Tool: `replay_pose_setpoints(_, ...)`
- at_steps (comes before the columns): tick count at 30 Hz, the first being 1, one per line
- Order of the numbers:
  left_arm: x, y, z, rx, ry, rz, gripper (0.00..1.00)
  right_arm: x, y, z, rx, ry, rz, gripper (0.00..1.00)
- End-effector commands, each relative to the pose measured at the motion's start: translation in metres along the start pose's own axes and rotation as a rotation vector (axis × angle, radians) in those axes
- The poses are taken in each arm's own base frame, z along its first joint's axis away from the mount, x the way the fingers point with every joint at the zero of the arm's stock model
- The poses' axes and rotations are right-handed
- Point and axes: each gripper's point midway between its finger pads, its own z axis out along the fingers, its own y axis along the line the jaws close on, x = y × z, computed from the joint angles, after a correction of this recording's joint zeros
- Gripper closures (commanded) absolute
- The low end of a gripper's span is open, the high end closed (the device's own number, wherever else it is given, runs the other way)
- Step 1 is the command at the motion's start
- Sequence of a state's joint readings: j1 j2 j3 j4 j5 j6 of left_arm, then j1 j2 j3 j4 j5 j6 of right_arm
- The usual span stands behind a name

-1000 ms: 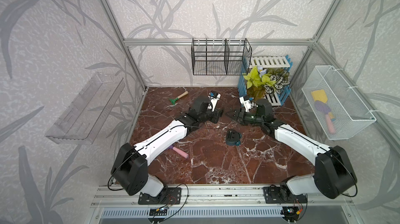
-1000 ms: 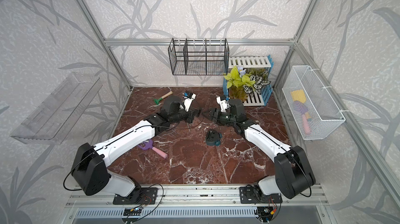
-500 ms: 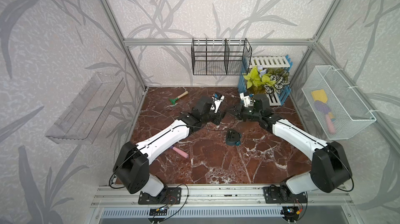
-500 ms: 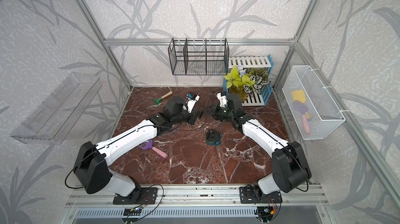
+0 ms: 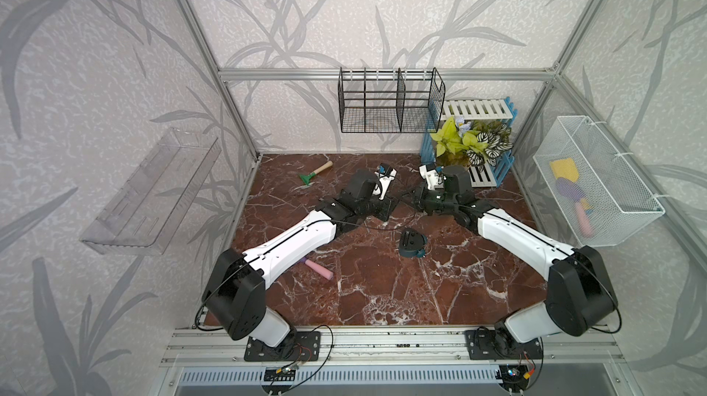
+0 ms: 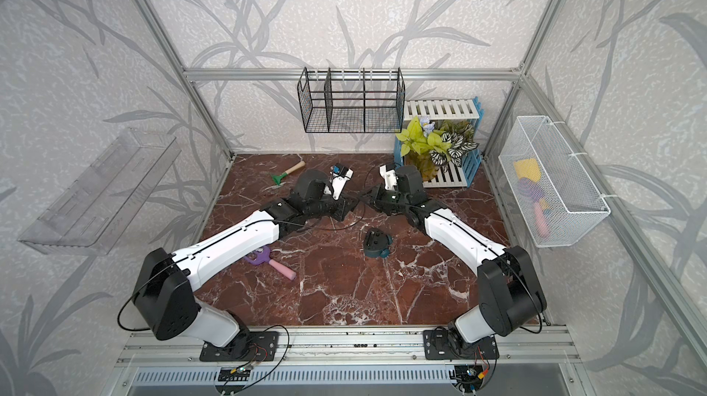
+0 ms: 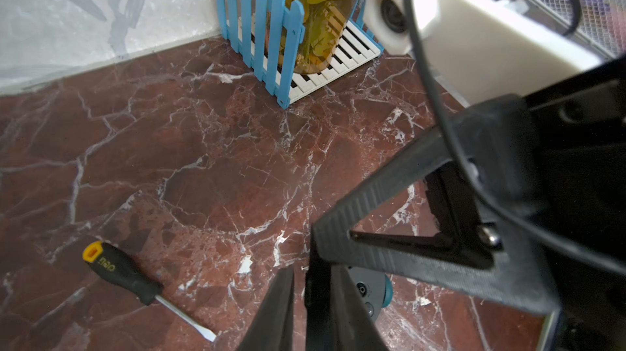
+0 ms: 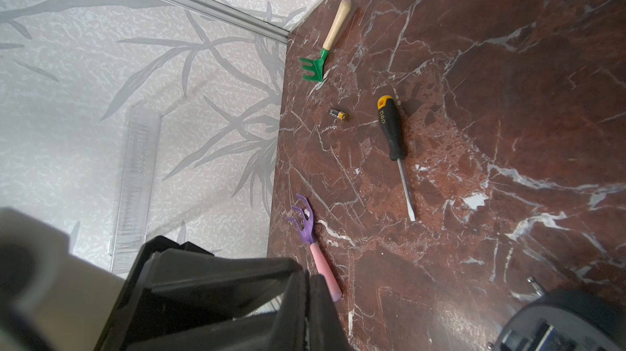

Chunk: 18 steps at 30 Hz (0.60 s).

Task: Remove the battery from the alarm
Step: Pick up the cover from the center of the board.

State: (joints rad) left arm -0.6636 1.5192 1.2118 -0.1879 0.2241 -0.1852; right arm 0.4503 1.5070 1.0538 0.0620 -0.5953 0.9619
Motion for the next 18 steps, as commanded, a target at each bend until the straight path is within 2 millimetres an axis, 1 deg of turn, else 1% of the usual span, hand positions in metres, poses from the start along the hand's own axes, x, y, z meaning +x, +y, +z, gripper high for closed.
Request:
replay_pose_setpoints(1, -0.032, 0.005, -0.029, -0.03, -0.09, -0.025, 0.49, -0.007, 0.012, -0.005, -0.049, -0.023, 0.015, 0.97)
replay_pose_setpoints(2, -0.043, 0.008, -0.042, -0.042, -0.142, -0.01, 0.45, -0.01, 0.01, -0.008, -0.062, -0.034, 0.049, 0.98)
replay_pose_setpoints(3, -0.047, 0.01, -0.055, -0.048, -0.19, 0.028, 0.4, -0.015, 0.01, -0.013, -0.08, -0.05, 0.09, 1.0)
replay_pose_setpoints(4, -0.053, 0.007, -0.07, -0.046, -0.259, 0.088, 0.35, -0.018, 0.006, -0.016, -0.089, -0.06, 0.141, 1.0)
replay_pose_setpoints(5, -0.052, 0.002, -0.084, -0.035, -0.325, 0.157, 0.33, -0.022, 0.004, -0.02, -0.102, -0.071, 0.199, 1.0)
replay_pose_setpoints(6, -0.053, -0.009, -0.099, -0.003, -0.403, 0.275, 0.28, -0.024, 0.0, -0.023, -0.109, -0.076, 0.28, 1.0)
replay_pose_setpoints(8, -0.04, -0.025, -0.12, 0.027, -0.561, 0.501, 0.17, -0.024, -0.014, -0.03, -0.079, -0.099, 0.45, 1.0)
replay_pose_setpoints(9, -0.029, -0.031, -0.124, 0.029, -0.595, 0.601, 0.12, -0.022, -0.021, -0.033, -0.052, -0.113, 0.551, 1.0)
replay_pose_setpoints(10, -0.02, -0.035, -0.124, 0.029, -0.603, 0.697, 0.1, -0.016, -0.032, -0.036, 0.01, -0.118, 0.657, 1.0)
replay_pose_setpoints(12, -0.005, -0.033, -0.112, 0.016, -0.54, 0.802, 0.12, -0.006, -0.044, -0.046, 0.123, -0.128, 0.803, 1.0)
replay_pose_setpoints(14, -0.001, -0.034, -0.102, 0.025, -0.49, 0.867, 0.17, 0.0, -0.047, -0.054, 0.17, -0.152, 0.897, 1.0)
replay_pose_setpoints(15, 0.0, -0.035, -0.096, 0.037, -0.48, 0.883, 0.19, 0.002, -0.048, -0.055, 0.172, -0.16, 0.934, 1.0)
replay_pose_setpoints(17, 0.002, -0.04, -0.085, 0.071, -0.471, 0.905, 0.23, 0.007, -0.046, -0.053, 0.156, -0.149, 1.0, 1.0)
replay_pose_setpoints(18, 0.003, -0.043, -0.078, 0.088, -0.462, 0.915, 0.27, 0.011, -0.045, -0.05, 0.153, -0.132, 1.018, 1.0)
